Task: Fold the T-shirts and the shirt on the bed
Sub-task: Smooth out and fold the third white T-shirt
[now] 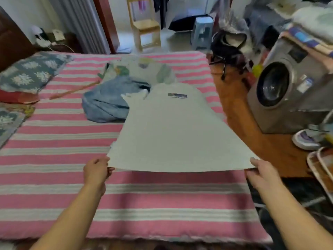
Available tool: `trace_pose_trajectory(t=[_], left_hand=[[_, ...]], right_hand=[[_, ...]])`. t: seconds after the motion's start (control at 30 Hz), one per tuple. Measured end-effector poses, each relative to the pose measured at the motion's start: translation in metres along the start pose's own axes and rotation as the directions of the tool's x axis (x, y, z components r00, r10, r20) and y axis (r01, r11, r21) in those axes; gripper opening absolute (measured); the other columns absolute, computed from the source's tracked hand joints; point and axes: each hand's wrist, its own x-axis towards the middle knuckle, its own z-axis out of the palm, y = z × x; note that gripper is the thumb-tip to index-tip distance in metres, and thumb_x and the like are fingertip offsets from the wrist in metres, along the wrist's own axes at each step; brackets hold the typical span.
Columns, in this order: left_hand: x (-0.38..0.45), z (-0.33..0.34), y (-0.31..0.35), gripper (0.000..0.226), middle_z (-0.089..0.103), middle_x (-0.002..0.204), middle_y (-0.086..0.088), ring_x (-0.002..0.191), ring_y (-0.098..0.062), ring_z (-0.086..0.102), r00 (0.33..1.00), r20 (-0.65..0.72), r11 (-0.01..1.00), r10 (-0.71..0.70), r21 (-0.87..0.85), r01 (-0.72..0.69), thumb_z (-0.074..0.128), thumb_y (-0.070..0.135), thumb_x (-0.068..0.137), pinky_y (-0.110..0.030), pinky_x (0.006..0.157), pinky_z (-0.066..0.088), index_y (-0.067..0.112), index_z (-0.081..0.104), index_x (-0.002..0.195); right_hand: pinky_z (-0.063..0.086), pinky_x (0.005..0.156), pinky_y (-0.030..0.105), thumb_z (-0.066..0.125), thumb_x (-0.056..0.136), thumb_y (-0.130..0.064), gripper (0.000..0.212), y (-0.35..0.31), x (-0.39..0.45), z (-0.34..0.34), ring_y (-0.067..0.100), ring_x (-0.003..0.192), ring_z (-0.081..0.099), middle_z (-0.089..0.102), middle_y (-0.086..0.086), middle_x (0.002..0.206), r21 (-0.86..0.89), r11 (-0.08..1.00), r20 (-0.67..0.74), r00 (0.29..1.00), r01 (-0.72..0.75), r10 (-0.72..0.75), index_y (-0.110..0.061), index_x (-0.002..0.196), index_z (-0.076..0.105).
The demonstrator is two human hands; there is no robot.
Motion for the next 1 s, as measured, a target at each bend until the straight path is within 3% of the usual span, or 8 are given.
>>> trace_pose_trajectory(t=[0.13,0.23,0.33,0.5,0.6,0.77,0.9,1.0], left_hand=[[0.038,0.002,-0.151,0.031,0.065,0.088,-0.014,0.069,-0.026,0.059,0.985,-0.006,0.946,-0.171,0.278,0.166,0.044,-0.008,0.095,-0.035,0.066,0.048,0.009,0.070,0.097],[0.075,-0.003,-0.260,0.025,0.069,0.086,-0.013,0.073,-0.028,0.064,0.960,-0.055,0.878,-0.276,0.391,0.275,0.058,-0.005,0.088,-0.038,0.072,0.053,0.006,0.073,0.104],[0.100,-0.006,-0.328,0.013,0.073,0.101,-0.009,0.092,-0.031,0.069,0.949,-0.085,0.818,-0.305,0.486,0.307,0.068,0.013,0.088,-0.047,0.091,0.057,0.018,0.073,0.099],[0.100,-0.007,-0.352,0.024,0.069,0.099,-0.008,0.085,-0.030,0.065,0.985,-0.074,0.740,-0.154,0.652,0.165,0.060,0.001,0.091,-0.038,0.076,0.054,0.021,0.070,0.101],[0.084,-0.016,-0.337,0.026,0.065,0.101,-0.005,0.082,-0.026,0.060,0.997,-0.010,0.628,-0.074,0.776,0.054,0.055,-0.001,0.093,-0.034,0.078,0.047,0.016,0.069,0.107],[0.063,-0.029,-0.326,0.013,0.069,0.096,-0.011,0.094,-0.033,0.063,0.969,0.181,0.353,-0.171,0.929,-0.111,0.062,0.001,0.088,-0.039,0.085,0.049,0.010,0.068,0.096],[0.066,-0.016,-0.319,0.004,0.069,0.096,-0.004,0.101,-0.028,0.066,0.856,0.278,0.026,-0.437,0.955,-0.296,0.062,0.019,0.092,-0.035,0.085,0.052,0.021,0.066,0.093],[0.076,0.012,-0.309,0.026,0.062,0.128,-0.006,0.112,-0.024,0.064,0.634,0.207,-0.228,-0.745,0.814,-0.534,0.051,0.022,0.100,-0.034,0.095,0.054,0.020,0.059,0.125]], right_hand=[[0.060,0.082,0.038,0.057,0.098,0.000,0.034,0.116,0.074,-0.058,0.027,0.106,0.064,0.067,0.015,0.117,-0.228,0.951,-0.204,0.965,-0.209,0.163,-0.001,0.131,0.057],[0.060,0.064,0.041,0.053,0.099,0.002,0.014,0.196,0.130,-0.094,0.026,0.086,0.061,0.063,0.014,0.100,-0.342,0.889,-0.253,0.941,-0.304,0.224,-0.002,0.111,0.059],[0.055,0.081,0.042,0.053,0.099,0.002,0.012,0.247,0.171,-0.116,0.023,0.086,0.057,0.058,0.014,0.104,-0.387,0.846,-0.322,0.914,-0.366,0.248,-0.008,0.092,0.055],[0.057,0.073,0.039,0.054,0.099,0.000,0.019,0.260,0.168,-0.119,0.021,0.078,0.060,0.062,0.010,0.088,-0.613,0.752,-0.328,0.944,-0.242,0.036,-0.012,0.084,0.058],[0.055,0.087,0.043,0.059,0.099,-0.011,0.012,0.249,0.142,-0.128,0.030,0.092,0.065,0.068,0.010,0.097,-0.841,0.517,-0.268,0.953,-0.159,-0.143,-0.015,0.089,0.065],[0.053,0.094,0.049,0.061,0.097,-0.011,0.009,0.251,0.117,-0.155,0.034,0.095,0.062,0.069,0.014,0.101,-0.966,0.190,-0.204,0.966,-0.174,-0.156,-0.012,0.102,0.069],[0.053,0.092,0.045,0.066,0.092,-0.019,0.016,0.259,0.128,-0.154,0.034,0.097,0.063,0.069,0.015,0.107,-0.971,-0.055,-0.232,0.973,-0.232,-0.019,-0.009,0.104,0.068],[0.056,0.086,0.043,0.063,0.093,-0.028,0.022,0.250,0.148,-0.125,0.030,0.095,0.065,0.067,0.012,0.105,-0.949,-0.217,-0.233,0.972,-0.229,-0.009,-0.013,0.108,0.066]])
